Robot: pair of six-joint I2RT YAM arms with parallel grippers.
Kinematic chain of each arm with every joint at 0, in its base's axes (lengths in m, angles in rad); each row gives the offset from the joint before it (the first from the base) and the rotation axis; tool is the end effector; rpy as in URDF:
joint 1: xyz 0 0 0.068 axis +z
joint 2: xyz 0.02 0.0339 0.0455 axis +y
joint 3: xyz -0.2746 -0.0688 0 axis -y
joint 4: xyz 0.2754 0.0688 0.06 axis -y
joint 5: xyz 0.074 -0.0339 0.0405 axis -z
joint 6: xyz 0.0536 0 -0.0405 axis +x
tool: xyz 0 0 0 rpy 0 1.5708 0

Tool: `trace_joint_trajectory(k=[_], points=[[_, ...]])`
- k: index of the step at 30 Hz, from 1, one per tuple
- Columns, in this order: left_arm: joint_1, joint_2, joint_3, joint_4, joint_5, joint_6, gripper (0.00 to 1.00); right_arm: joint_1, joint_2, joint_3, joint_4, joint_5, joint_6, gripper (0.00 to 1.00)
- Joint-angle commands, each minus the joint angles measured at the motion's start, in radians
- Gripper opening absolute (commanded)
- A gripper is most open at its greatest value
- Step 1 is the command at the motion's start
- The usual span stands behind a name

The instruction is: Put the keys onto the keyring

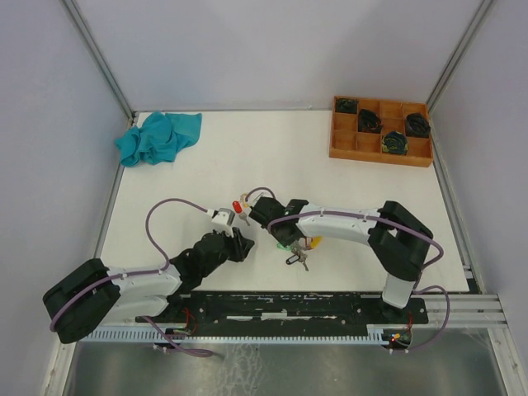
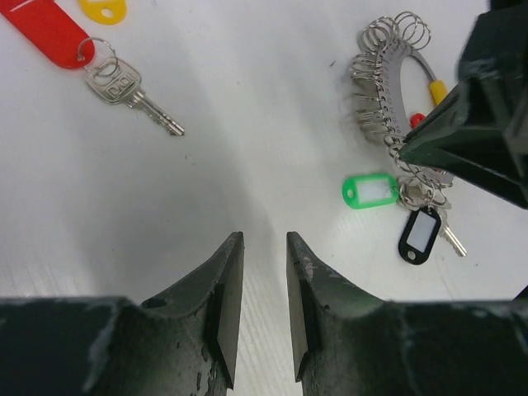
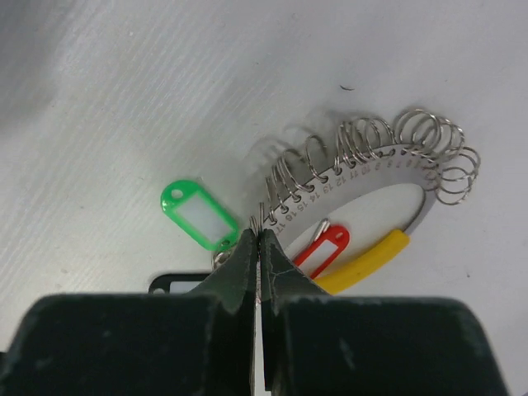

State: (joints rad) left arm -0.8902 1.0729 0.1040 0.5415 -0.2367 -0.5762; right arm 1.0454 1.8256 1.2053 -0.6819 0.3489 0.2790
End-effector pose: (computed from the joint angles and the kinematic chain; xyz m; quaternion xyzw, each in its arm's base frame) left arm 0.1413 -0.1545 0.1095 0.0675 0.8348 -0.2858 0.4657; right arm 0.2070 0.3206 0.1481 -0.3433 0.9139 -0.0546 0.2097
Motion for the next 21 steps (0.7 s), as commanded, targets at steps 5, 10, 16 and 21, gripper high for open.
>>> trace_joint_trajectory(k=[5,10,16,21], points=[[0.007,0.021,0.080,0.144,0.099,0.058,0.35,-0.015,-0.263,-0.094,0.136,-0.037,-0.058,0.01],[0.013,0.015,0.103,0.205,0.163,0.076,0.36,-0.056,-0.383,-0.198,0.265,-0.142,-0.072,0.01],[0.016,0.016,0.142,0.243,0.221,0.106,0.38,-0.140,-0.490,-0.296,0.405,-0.339,-0.092,0.01],[0.022,-0.015,0.189,0.179,0.262,0.181,0.39,-0.251,-0.546,-0.359,0.491,-0.554,-0.128,0.00]])
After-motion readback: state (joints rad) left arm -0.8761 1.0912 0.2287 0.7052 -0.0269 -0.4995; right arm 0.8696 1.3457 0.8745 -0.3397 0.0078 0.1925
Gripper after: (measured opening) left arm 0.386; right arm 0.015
